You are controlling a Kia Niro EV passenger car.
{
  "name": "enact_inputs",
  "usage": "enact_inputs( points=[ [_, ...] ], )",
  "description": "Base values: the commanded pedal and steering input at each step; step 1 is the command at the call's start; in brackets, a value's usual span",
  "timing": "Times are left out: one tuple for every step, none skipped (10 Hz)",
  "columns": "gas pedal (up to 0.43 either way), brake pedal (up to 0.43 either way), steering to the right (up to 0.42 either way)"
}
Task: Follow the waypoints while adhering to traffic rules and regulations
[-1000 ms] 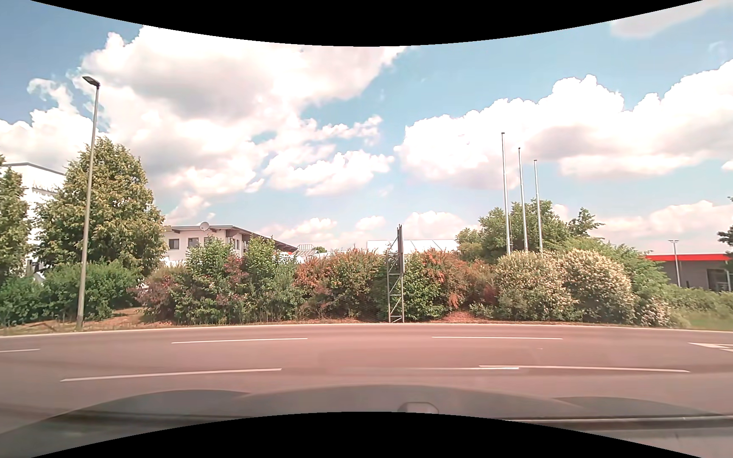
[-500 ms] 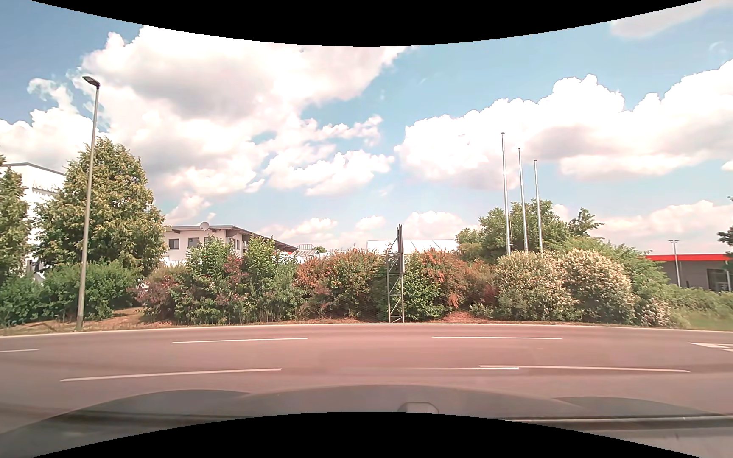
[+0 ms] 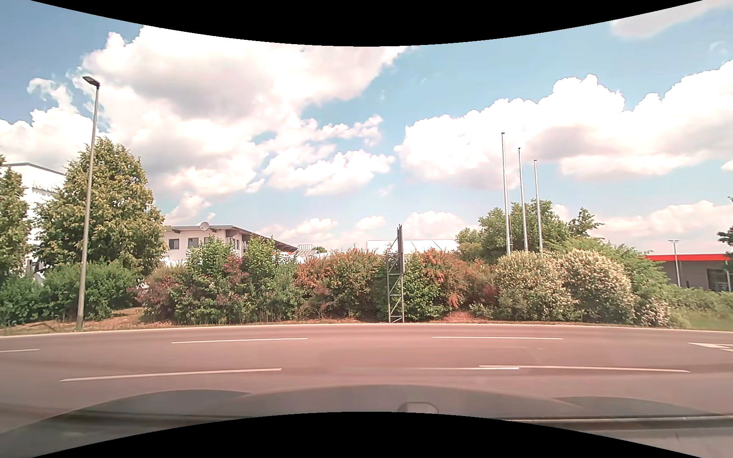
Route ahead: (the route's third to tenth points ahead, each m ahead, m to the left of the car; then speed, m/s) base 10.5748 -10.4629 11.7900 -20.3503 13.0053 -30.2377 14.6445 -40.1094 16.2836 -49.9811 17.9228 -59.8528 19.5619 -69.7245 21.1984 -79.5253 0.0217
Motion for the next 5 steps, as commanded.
enact_inputs(
  points=[
    [0.0, 0.165, 0.062],
    [0.0, 0.165, 0.062],
    [0.0, 0.159, 0.062],
    [0.0, 0.14, 0.062],
    [0.0, 0.134, 0.062]
  ],
)
